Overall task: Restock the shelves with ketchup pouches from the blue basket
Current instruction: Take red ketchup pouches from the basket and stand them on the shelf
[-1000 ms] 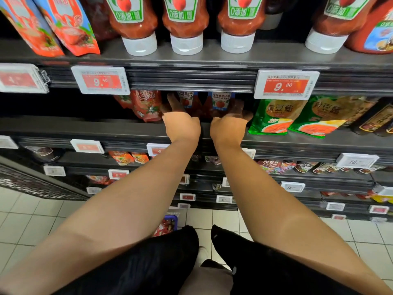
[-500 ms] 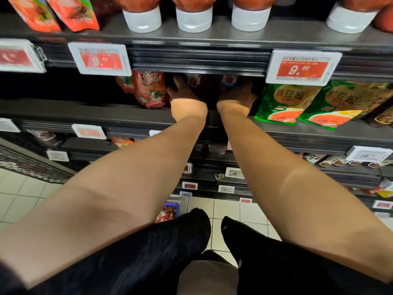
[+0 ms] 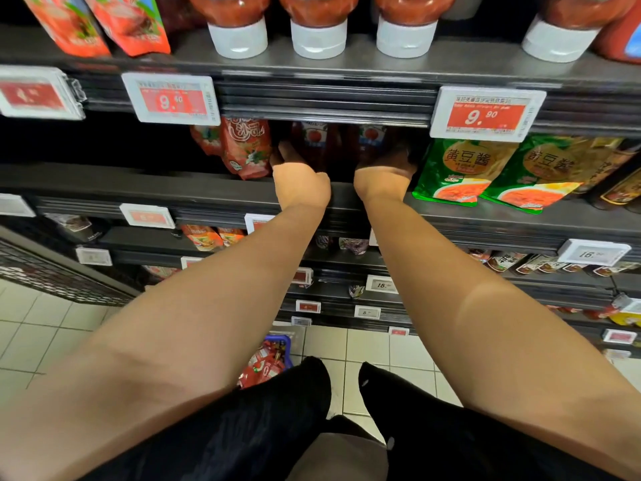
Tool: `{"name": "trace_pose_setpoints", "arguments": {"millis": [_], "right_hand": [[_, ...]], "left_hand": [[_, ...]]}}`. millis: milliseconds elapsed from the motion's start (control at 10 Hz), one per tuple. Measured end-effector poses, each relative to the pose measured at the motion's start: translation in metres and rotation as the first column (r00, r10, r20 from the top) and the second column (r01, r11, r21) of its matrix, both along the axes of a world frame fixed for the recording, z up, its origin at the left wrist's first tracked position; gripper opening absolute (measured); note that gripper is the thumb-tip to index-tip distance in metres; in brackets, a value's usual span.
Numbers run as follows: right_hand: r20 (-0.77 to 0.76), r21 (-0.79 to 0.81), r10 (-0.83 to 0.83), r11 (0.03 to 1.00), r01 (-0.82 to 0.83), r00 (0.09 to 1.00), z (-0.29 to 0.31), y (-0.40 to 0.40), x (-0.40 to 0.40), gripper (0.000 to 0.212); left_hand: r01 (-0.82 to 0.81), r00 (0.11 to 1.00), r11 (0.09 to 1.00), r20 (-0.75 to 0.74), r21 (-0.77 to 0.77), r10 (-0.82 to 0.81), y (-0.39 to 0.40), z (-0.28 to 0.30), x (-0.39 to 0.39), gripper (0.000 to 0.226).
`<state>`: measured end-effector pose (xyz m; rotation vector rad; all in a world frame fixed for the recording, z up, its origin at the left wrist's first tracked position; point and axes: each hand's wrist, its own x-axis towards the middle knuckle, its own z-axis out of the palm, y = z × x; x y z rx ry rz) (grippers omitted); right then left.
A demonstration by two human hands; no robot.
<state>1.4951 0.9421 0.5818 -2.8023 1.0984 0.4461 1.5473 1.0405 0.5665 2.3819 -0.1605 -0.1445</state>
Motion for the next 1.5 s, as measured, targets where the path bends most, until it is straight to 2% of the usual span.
{"name": "trace_pose_setpoints", "arguments": {"millis": [100, 200, 300, 400, 500, 600, 700, 800, 900, 1000, 1100, 1200, 1300, 1400, 1500], "right_hand": [[0.092, -0.075, -0.016, 0.997, 0.023, 0.996, -0.006, 0.005, -0.008, 0.04], [0.378, 0.11, -0.246, 0.969, 0.221, 0.892, -0.014, 0.004, -0.019, 0.046], [0.614, 0.412, -0.478, 0.873, 0.262, 0.628, -0.018, 0.006, -0.033, 0.049], [0.738, 0.487, -0.486, 0.864, 0.13, 0.468, -0.021, 0.015, -0.049, 0.031], [0.773, 0.503, -0.471, 0.863, 0.042, 0.424, -0.026, 0.017, -0.059, 0.005], [0.783, 0.603, -0.541, 0.781, -0.16, 0.307, -0.03, 0.026, -0.071, 0.016], [0.799, 0.601, -0.522, 0.709, -0.368, 0.298, -0.037, 0.059, -0.086, 0.02], [0.781, 0.614, -0.421, 0.654, -0.442, 0.462, -0.064, 0.107, -0.095, 0.021], [0.574, 0.771, -0.345, 0.532, -0.348, 0.743, -0.111, 0.152, -0.093, 0.013], [0.257, 0.87, -0.326, 0.489, -0.07, 0.91, -0.162, 0.19, -0.091, 0.012], [0.016, 0.847, -0.322, 0.507, 0.159, 0.947, -0.197, 0.228, -0.094, 0.008], [-0.158, 0.806, -0.413, 0.471, 0.359, 0.897, -0.219, 0.267, -0.097, 0.006], [-0.269, 0.777, -0.484, 0.402, 0.485, 0.833, -0.238, 0.308, -0.095, 0.008], [-0.325, 0.752, -0.494, 0.382, 0.537, 0.806, -0.261, 0.348, -0.088, 0.01], [-0.338, 0.732, -0.478, 0.408, 0.546, 0.811, -0.289, 0.39, -0.069, 0.012]], "left_hand": [[0.043, 0.996, 0.999, 0.076, 0.006, -0.043, 0.015, -0.007, 0.001, 0.024], [0.116, 0.991, 0.985, 0.086, -0.126, -0.105, 0.037, -0.01, 0.001, 0.024], [0.204, 0.978, 0.934, 0.093, -0.293, -0.184, 0.067, -0.016, 0.005, 0.011], [0.268, 0.964, 0.877, 0.113, -0.4, -0.242, 0.102, -0.021, 0.005, 0.027], [0.274, 0.96, 0.873, 0.161, -0.404, -0.227, 0.145, -0.028, 0.001, 0.025], [0.182, 0.978, 0.922, 0.163, -0.341, -0.133, 0.2, -0.041, -0.009, 0.026], [0.03, 0.999, 0.981, -0.01, -0.19, -0.032, 0.264, -0.071, -0.021, 0.023], [-0.133, 0.957, 0.991, -0.262, -0.003, 0.128, 0.326, -0.11, -0.036, 0.018], [-0.213, 0.872, 0.97, -0.424, 0.12, 0.244, 0.377, -0.149, -0.048, 0.011], [-0.207, 0.813, 0.959, -0.511, 0.194, 0.279, 0.411, -0.177, -0.057, 0.015], [-0.227, 0.742, 0.956, -0.602, 0.187, 0.294, 0.45, -0.204, -0.057, 0.023], [-0.198, 0.695, 0.958, -0.659, 0.207, 0.287, 0.49, -0.227, -0.056, 0.018], [-0.203, 0.63, 0.956, -0.719, 0.212, 0.293, 0.525, -0.247, -0.052, 0.009], [-0.23, 0.558, 0.937, -0.753, 0.264, 0.35, 0.564, -0.277, -0.053, 0.011], [-0.235, 0.51, 0.927, -0.775, 0.291, 0.373, 0.594, -0.307, -0.05, 0.027]]}}
